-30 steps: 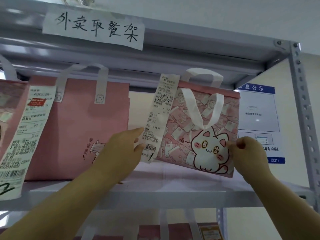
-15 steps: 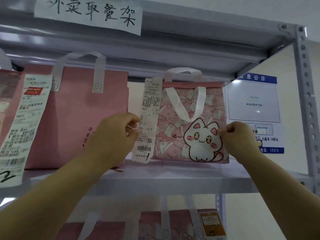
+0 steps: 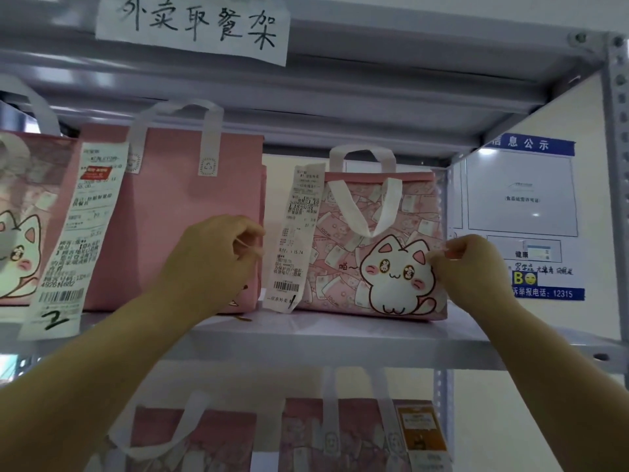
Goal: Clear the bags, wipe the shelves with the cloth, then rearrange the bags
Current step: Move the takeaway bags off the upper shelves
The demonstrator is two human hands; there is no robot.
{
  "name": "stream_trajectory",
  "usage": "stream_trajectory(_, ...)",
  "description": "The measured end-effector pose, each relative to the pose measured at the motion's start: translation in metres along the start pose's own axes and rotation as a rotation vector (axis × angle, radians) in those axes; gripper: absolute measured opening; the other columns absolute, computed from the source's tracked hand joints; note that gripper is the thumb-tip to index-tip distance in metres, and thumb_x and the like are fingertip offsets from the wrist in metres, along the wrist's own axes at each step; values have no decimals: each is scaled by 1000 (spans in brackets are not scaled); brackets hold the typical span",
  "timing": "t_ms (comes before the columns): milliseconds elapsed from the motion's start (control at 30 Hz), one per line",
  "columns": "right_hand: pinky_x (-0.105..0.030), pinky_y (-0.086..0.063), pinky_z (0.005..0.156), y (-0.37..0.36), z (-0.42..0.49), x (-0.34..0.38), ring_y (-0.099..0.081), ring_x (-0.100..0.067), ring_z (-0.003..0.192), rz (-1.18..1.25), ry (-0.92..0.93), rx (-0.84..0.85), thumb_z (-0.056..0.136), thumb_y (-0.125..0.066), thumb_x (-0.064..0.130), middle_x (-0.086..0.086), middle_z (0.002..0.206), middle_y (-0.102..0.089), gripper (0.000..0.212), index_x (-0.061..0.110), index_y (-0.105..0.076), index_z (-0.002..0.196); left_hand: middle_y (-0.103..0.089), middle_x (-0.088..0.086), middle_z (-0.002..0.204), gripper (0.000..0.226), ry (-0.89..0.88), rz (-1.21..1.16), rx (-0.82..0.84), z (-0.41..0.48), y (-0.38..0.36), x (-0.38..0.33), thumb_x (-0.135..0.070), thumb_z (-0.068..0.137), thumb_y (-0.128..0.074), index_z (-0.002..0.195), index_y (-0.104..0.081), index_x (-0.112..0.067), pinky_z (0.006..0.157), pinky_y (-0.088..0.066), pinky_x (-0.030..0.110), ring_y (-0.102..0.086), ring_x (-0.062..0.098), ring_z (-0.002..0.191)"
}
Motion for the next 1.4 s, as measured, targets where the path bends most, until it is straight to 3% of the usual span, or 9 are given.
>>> stream_trajectory(67, -30, -43, 72, 11, -7, 6, -56, -19, 93, 44, 48, -94, 87, -64, 26, -5, 116, -58, 39, 11, -52, 120, -64, -6, 87, 17, 4, 10, 4, -3, 4, -3, -9, 84, -64, 100, -67, -14, 69, -34, -5, -54, -6, 76)
stream_trajectory(233, -26, -39, 81, 29, -35, 42, -53, -14, 96, 152, 297, -190, 86, -65, 27, -1, 109, -58, 29, 17, -54, 110, -63, -10, 86, 15, 26, 37, -1, -14, 17, -10, -15, 84, -65, 98, -66, -18, 65, -39, 1, -56, -6, 77)
stream_trajectory(500, -24, -51, 74, 24, -101, 86, -61, -5, 84, 313, 431, 15, 84, -65, 33, 13, 90, -63, 18, 21, -60, 96, -61, -17, 85, 13, 36, 38, 21, -42, 47, -23, -29, 83, -64, 95, -65, -23, 63, -38, 12, -58, -3, 79)
stream_trajectory(600, -13, -49, 68, 19, -132, 105, -60, 1, 78, 298, 466, 143, 83, -64, 36, 17, 84, -62, 11, 28, -58, 88, -62, -16, 86, 15, 43, 8, 29, -61, 73, -25, -29, 82, -65, 96, -65, -24, 63, -40, 11, -59, -4, 78)
stream_trajectory(733, -13, -48, 63, 10, -184, 123, -59, 4, 76, 313, 452, 282, 80, -63, 44, 15, 81, -63, 17, 29, -60, 87, -61, -22, 84, 12, 81, -63, 66, -98, 113, -20, -30, 80, -64, 91, -65, -26, 58, -41, 5, -60, -9, 78)
stream_trajectory(900, -15, -50, 60, -14, -259, 143, -60, 2, 74, 334, 395, 443, 76, -59, 51, 13, 79, -64, 23, 29, -61, 85, -64, -19, 83, 15, 179, -92, 143, -158, 165, 7, -36, 78, -63, 89, -67, -26, 61, -43, 15, -60, -5, 75)
stream_trajectory(1000, -15, -50, 61, -35, -305, 156, -60, 5, 73, 318, 361, 528, 74, -56, 55, 14, 78, -64, 27, 30, -59, 85, -64, -19, 79, 15, 230, -87, 211, -196, 192, 27, -35, 78, -63, 86, -67, -23, 58, -41, 9, -60, -4, 72)
stream_trajectory(1300, -21, -54, 64, -117, -402, 177, -60, 2, 73, 347, 233, 717, 78, -59, 51, 13, 79, -65, 21, 31, -60, 84, -66, -24, 73, 4, 478, -67, 294, -292, 234, 109, -38, 78, -68, 75, -65, -37, 56, -42, 7, -61, -5, 72)
stream_trajectory(1400, -18, -52, 61, -147, -423, 174, -60, 2, 72, 376, 178, 760, 80, -60, 49, 12, 80, -65, 18, 31, -61, 84, -66, -26, 76, 4, 566, -70, 295, -316, 232, 140, -37, 78, -69, 76, -66, -36, 58, -42, 5, -61, -4, 73)
Point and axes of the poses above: each hand's wrist, its own z-axis towards the middle knuckle, its own y-axis out of the back of the hand, x = y × z, the point moved 7 cm from there along z, towards the middle knuckle
